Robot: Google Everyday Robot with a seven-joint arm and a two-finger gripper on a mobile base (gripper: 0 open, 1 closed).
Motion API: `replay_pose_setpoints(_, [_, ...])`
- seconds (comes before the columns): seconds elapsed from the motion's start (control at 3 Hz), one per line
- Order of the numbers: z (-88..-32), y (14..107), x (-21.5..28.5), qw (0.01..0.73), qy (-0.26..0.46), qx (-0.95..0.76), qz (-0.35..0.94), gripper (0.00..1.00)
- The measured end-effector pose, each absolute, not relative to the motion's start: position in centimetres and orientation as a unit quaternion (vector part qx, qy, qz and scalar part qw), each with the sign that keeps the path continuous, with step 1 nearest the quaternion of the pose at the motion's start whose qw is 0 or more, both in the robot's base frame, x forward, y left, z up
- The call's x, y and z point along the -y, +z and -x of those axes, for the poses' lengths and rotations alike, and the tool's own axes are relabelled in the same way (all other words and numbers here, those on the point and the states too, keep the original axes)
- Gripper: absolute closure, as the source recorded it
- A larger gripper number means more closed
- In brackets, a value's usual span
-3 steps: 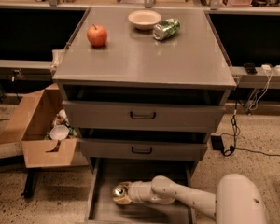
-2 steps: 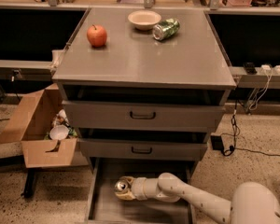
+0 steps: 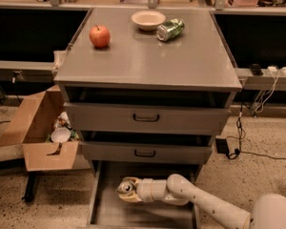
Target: Pick 7up can from bottom drawer and place on counter
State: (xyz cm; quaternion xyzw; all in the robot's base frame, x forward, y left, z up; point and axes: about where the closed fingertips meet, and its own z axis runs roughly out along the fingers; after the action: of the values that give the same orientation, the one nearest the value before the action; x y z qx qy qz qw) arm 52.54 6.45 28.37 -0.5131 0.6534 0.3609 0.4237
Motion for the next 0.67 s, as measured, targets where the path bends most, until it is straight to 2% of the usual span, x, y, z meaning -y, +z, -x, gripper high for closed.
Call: replay_pose_setpoints(0.67, [-51.9,32.9,-6.8,0.424,0.371,-0.633,0.532,1.0])
